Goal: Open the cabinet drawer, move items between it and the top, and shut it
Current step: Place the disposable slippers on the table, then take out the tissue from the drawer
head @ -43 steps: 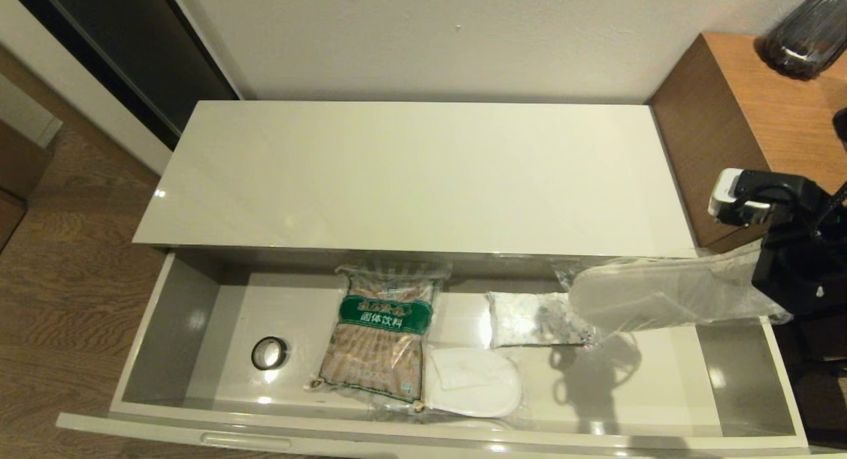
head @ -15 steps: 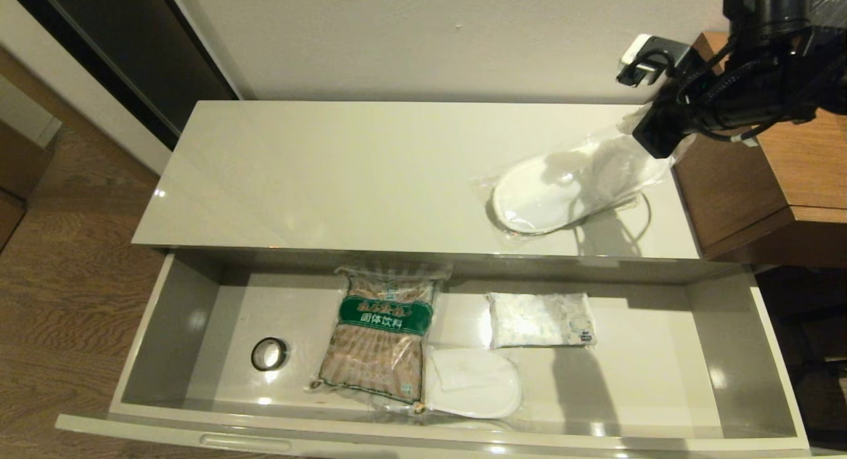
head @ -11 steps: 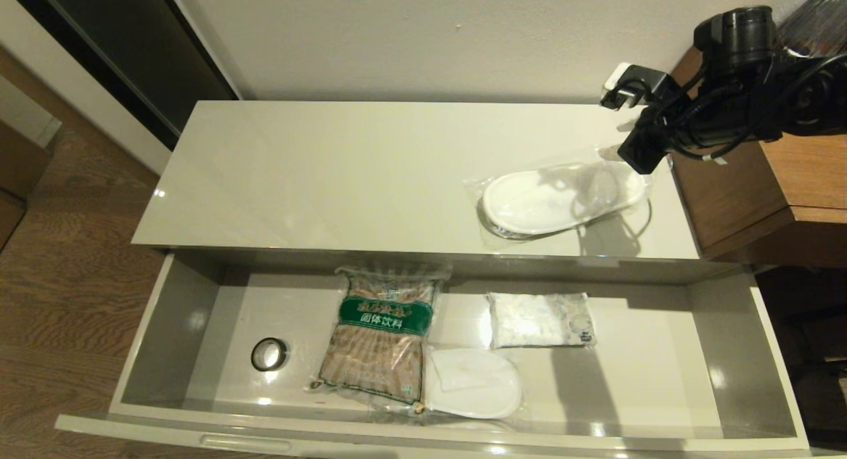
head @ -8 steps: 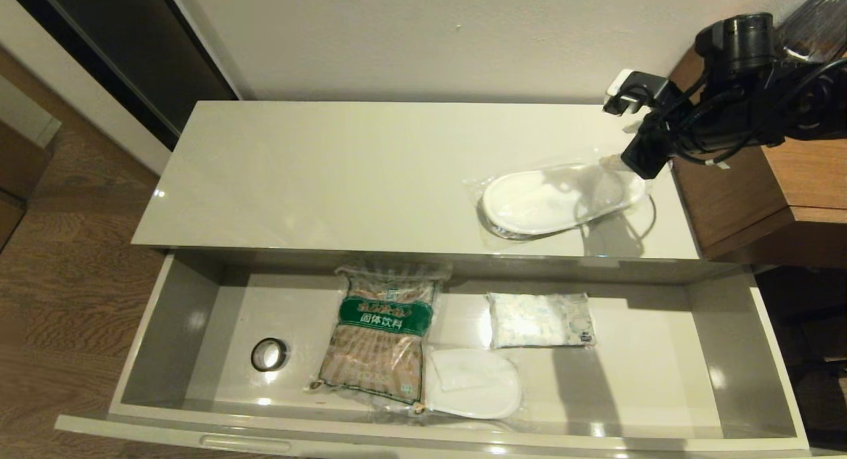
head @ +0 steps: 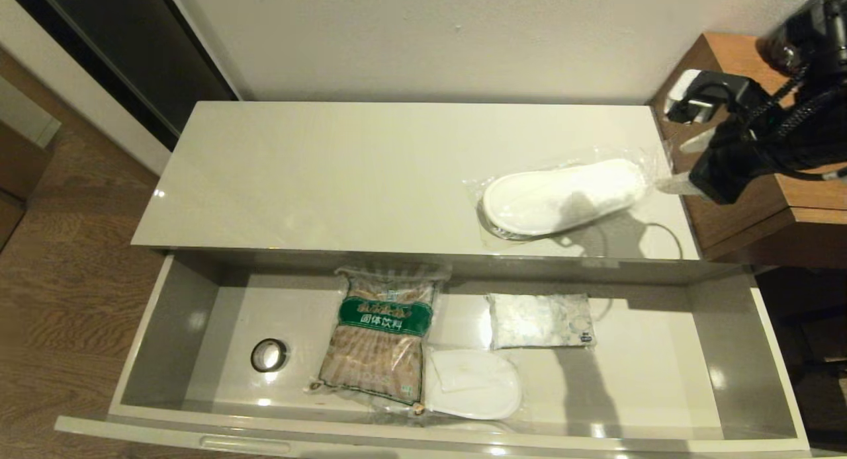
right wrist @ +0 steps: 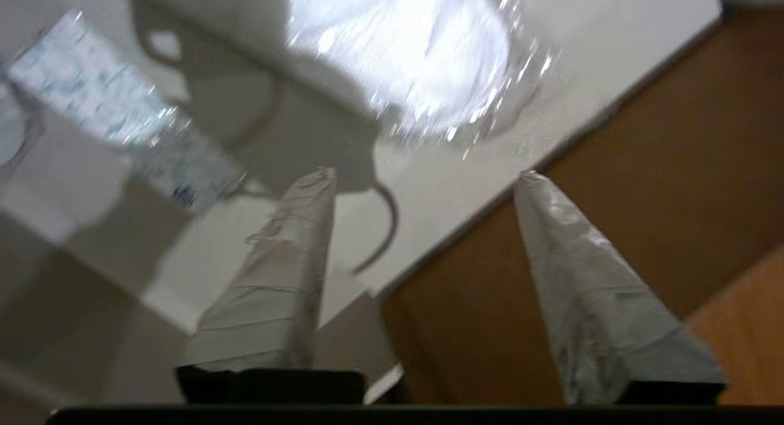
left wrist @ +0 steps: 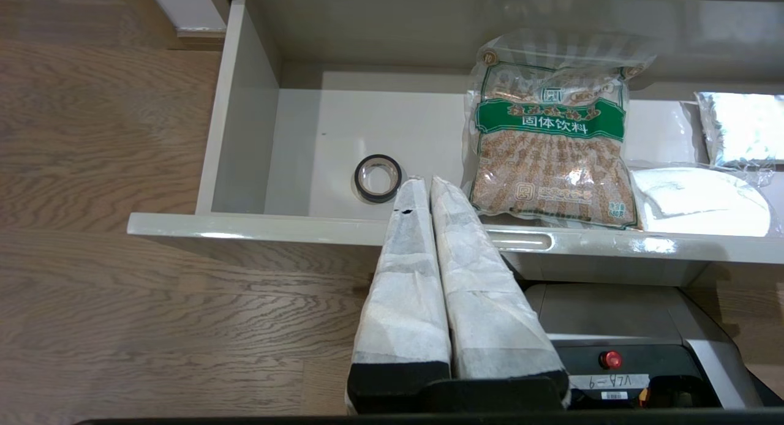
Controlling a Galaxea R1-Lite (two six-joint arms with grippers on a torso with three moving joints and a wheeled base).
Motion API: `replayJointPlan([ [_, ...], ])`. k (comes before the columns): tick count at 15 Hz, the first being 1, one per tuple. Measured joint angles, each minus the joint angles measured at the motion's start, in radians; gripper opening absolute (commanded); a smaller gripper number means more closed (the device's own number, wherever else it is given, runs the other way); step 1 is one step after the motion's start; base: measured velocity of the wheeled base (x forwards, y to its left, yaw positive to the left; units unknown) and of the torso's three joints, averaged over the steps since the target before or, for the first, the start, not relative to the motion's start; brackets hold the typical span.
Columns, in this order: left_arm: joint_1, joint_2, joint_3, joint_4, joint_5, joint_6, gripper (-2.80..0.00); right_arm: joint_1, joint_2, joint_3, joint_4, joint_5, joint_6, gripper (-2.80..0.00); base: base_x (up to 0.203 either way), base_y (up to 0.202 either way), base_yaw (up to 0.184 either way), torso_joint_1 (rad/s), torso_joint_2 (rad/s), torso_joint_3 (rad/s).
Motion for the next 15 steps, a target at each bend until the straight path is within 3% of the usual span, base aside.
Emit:
replayJointPlan([
  [3,0.0,0.0,0.0,0.0,0.0,0.0,-2.8,0.041,-0.206,0.196,0.1,-0.084,0.06,-2.8,0.0,0.0,0.0,0.0,0.0,0.0],
  [6,0.0,0.0,0.0,0.001,0.0,0.0,-2.8,0.12,-0.407,0.35,0.218,-0.235,0.18,-2.8,0.0,0.0,0.0,0.0,0.0,0.0],
  [8,0.0,0.0,0.0,0.0,0.0,0.001,-2.8,0.156,-0.535,0.419,0.289,-0.294,0.241,-2.8,0.0,0.0,0.0,0.0,0.0,0.0],
  [13,0.0,0.0,0.0,0.0,0.0,0.001,-2.8,0.179,-0.767,0.628,0.397,-0.357,0.428,-2.8,0.0,0.0,0.0,0.0,0.0,0.0],
  [15,0.0,0.0,0.0,0.0,0.001,0.0,-2.8,0.179,-0.816,0.69,0.398,-0.36,0.444,-2.8,0.0,0.0,0.0,0.0,0.0,0.0],
])
